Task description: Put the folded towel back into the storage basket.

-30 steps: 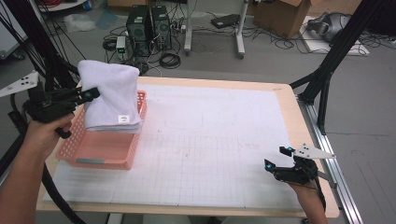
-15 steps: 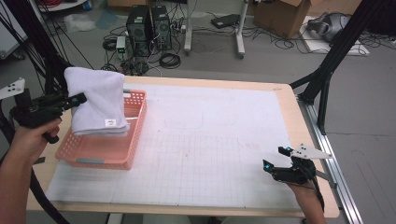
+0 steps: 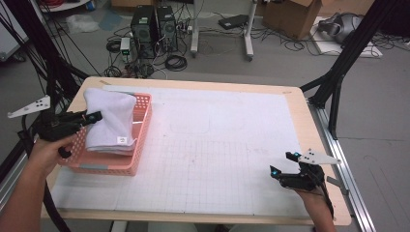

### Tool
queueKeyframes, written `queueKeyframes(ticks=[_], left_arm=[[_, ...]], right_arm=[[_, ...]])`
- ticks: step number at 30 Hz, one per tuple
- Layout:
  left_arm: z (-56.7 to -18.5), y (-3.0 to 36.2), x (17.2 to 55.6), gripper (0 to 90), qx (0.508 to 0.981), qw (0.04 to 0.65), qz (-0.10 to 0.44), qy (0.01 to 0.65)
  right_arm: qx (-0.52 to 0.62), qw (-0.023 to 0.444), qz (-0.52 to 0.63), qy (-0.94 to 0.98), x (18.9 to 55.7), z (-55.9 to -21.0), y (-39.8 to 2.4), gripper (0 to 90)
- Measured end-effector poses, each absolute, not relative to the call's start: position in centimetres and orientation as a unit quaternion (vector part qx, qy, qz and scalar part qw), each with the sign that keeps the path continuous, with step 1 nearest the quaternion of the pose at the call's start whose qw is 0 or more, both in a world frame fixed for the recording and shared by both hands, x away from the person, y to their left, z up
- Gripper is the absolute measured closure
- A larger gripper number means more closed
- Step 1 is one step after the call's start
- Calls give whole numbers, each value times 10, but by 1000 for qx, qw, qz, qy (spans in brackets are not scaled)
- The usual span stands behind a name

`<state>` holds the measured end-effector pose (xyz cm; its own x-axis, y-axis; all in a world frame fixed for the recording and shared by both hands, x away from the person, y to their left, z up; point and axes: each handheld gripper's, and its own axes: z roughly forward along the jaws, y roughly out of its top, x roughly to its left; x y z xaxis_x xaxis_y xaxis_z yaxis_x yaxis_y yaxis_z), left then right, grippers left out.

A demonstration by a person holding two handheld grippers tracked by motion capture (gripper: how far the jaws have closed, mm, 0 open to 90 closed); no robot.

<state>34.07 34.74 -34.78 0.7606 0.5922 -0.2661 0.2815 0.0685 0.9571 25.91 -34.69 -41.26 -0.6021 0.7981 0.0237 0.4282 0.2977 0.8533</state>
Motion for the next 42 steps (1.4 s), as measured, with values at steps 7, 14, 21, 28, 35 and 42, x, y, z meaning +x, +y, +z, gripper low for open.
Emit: queueKeyframes(ticks=[7, 14, 21, 28, 35, 42], left_arm=[[-355, 339, 350, 720, 682, 642, 104, 335], [-367, 330, 360, 689, 702, 608, 84, 362], [-369, 331, 365, 559, 696, 580, 78, 416], [-364, 345, 363, 388, 671, 554, 118, 478], [-353, 352, 357, 367, 644, 556, 177, 495], [-352, 346, 355, 372, 669, 530, 184, 488]], right_arm=[[392, 211, 441, 779, 258, -413, -347, 164], [387, 212, 438, 784, 258, -413, -345, 164], [387, 211, 436, 784, 258, -414, -345, 164], [385, 209, 436, 786, 258, -414, -344, 164], [385, 208, 435, 787, 258, -415, -343, 164], [385, 206, 434, 788, 259, -415, -343, 164]])
